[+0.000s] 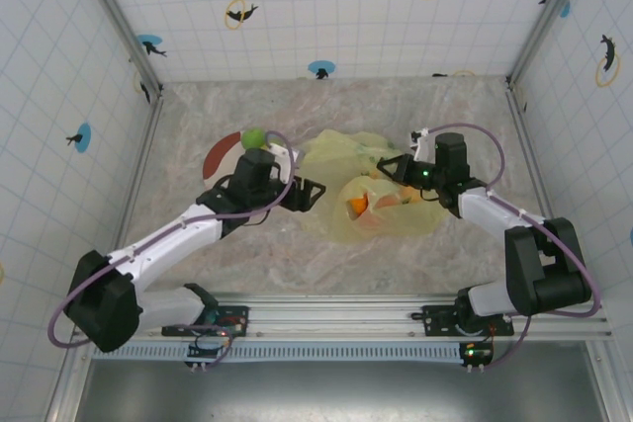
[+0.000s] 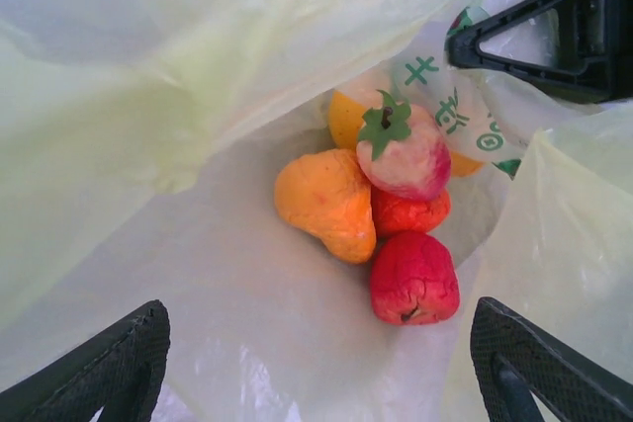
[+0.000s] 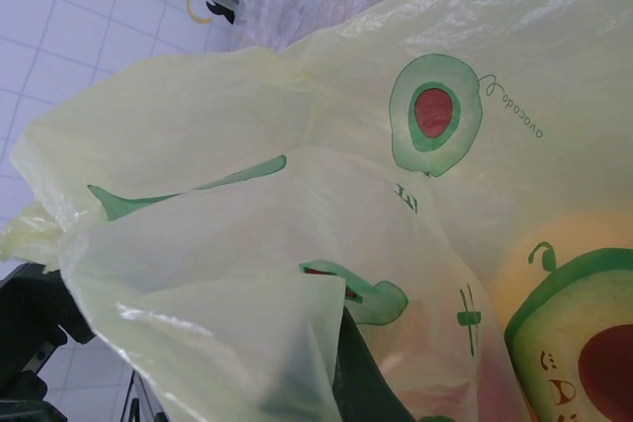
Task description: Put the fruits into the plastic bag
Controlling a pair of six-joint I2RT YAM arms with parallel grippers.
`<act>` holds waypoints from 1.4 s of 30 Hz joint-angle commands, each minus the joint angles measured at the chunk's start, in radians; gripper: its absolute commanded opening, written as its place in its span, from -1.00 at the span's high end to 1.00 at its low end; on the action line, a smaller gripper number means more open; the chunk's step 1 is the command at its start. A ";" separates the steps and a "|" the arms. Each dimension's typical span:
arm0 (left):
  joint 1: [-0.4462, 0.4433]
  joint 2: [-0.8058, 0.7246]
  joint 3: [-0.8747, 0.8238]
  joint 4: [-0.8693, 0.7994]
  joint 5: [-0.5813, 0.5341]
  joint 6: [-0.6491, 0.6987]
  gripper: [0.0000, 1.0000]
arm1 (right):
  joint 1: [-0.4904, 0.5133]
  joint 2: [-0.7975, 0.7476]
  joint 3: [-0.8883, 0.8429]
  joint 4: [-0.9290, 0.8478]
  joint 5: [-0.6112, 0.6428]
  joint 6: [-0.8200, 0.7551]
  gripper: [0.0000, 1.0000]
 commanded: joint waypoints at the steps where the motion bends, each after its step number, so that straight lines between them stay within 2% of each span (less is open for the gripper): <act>1: 0.021 -0.045 -0.030 -0.029 0.093 0.031 -0.60 | -0.005 -0.004 -0.012 0.007 0.002 -0.010 1.00; 6: 0.050 -0.098 -0.045 -0.033 0.129 0.066 -0.59 | -0.005 0.002 -0.005 0.005 0.000 -0.010 1.00; 9: 0.096 -0.144 -0.041 -0.031 0.148 0.060 -0.60 | -0.006 0.003 -0.001 0.002 -0.001 -0.012 1.00; 13: 0.207 -0.196 -0.038 -0.010 0.167 -0.006 -0.61 | -0.005 0.006 0.001 0.002 -0.001 -0.013 1.00; 16: 0.338 -0.186 -0.020 -0.026 0.075 -0.091 -0.67 | -0.005 0.009 0.002 0.004 -0.003 -0.013 1.00; 18: 0.411 -0.140 0.008 -0.065 -0.005 -0.150 -0.70 | -0.005 0.013 0.002 0.011 -0.005 -0.010 1.00; 21: 0.480 -0.042 0.047 -0.086 -0.065 -0.206 -0.71 | -0.005 0.017 0.002 0.022 -0.012 -0.002 1.00; 24: 0.487 0.047 0.090 -0.071 -0.186 -0.217 -0.78 | -0.005 0.016 0.001 0.028 -0.015 -0.001 1.00; 30: 0.494 0.258 0.193 -0.006 -0.292 -0.229 -0.95 | -0.011 0.021 0.008 0.035 -0.032 0.002 1.00; 34: 0.498 0.393 0.279 0.009 -0.320 -0.216 -0.95 | -0.022 0.019 0.009 0.036 -0.041 0.001 1.00; 42: 0.500 0.637 0.473 -0.007 -0.275 -0.201 -0.95 | -0.036 0.028 0.001 0.044 -0.055 0.004 1.00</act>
